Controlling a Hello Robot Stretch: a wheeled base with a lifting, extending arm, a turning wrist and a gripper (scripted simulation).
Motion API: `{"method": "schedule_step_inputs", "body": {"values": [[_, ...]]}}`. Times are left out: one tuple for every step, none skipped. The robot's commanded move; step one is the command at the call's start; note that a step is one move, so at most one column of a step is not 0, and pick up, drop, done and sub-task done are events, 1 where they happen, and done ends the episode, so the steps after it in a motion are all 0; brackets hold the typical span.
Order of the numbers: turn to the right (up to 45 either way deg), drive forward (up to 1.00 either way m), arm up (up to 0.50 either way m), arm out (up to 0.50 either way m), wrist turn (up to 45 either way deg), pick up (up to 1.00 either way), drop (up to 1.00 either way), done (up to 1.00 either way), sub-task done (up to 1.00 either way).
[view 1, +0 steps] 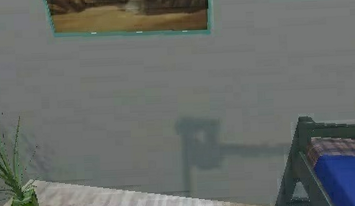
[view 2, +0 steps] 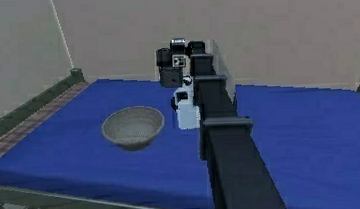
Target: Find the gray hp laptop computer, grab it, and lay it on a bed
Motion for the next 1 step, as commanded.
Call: {"method": "schedule_step_inputs", "body": {"values": [[0.0, 0.0, 0.0, 0.0, 0.0, 0.0, 0.0, 1.0, 0.0]]}}
